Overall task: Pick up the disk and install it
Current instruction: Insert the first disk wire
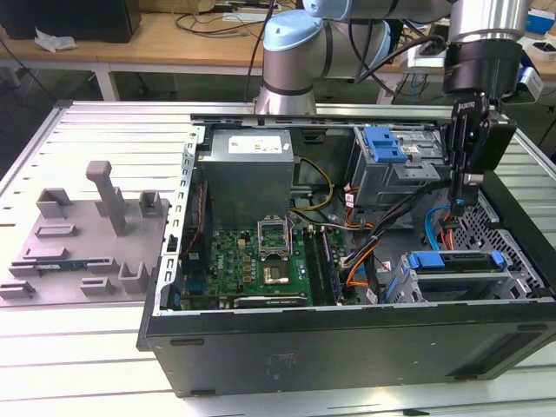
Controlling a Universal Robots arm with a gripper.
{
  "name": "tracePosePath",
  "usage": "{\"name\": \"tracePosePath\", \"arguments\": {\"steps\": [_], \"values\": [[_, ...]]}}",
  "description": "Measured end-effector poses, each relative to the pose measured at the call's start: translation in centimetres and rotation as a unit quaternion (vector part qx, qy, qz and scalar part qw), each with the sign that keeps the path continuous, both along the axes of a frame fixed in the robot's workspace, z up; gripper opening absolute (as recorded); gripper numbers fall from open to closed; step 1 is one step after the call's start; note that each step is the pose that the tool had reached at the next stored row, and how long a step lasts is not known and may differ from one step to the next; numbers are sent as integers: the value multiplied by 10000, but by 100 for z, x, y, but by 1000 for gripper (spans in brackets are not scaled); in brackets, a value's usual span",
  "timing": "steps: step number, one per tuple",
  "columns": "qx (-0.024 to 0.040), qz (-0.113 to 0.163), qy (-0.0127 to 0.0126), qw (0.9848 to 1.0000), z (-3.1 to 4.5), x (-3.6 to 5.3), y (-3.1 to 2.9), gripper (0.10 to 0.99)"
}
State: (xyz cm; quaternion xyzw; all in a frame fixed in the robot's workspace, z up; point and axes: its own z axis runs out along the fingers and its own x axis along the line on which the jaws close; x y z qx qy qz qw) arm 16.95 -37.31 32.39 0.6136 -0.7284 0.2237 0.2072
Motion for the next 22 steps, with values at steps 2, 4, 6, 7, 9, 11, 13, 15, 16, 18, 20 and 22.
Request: {"name": "tracePosePath", "arguments": {"steps": [2,4,6,7,9,11,13,15,16,18,20,22], "values": [[-1,0,0,10000,-11,0,0,263],[-1,0,0,10000,-18,0,0,196],[-1,0,0,10000,-21,0,0,165],[-1,0,0,10000,-22,0,0,165],[0,0,0,10000,-23,0,0,165],[-1,0,0,10000,-23,0,0,165],[-1,0,0,10000,-23,0,0,165],[2,1,0,10000,23,0,-11,165],[14,0,0,10000,68,0,-28,165],[69,0,-1,10000,107,0,-83,165],[142,0,-2,9999,122,0,-126,165],[267,0,-2,9996,126,-1,-189,165]]}}
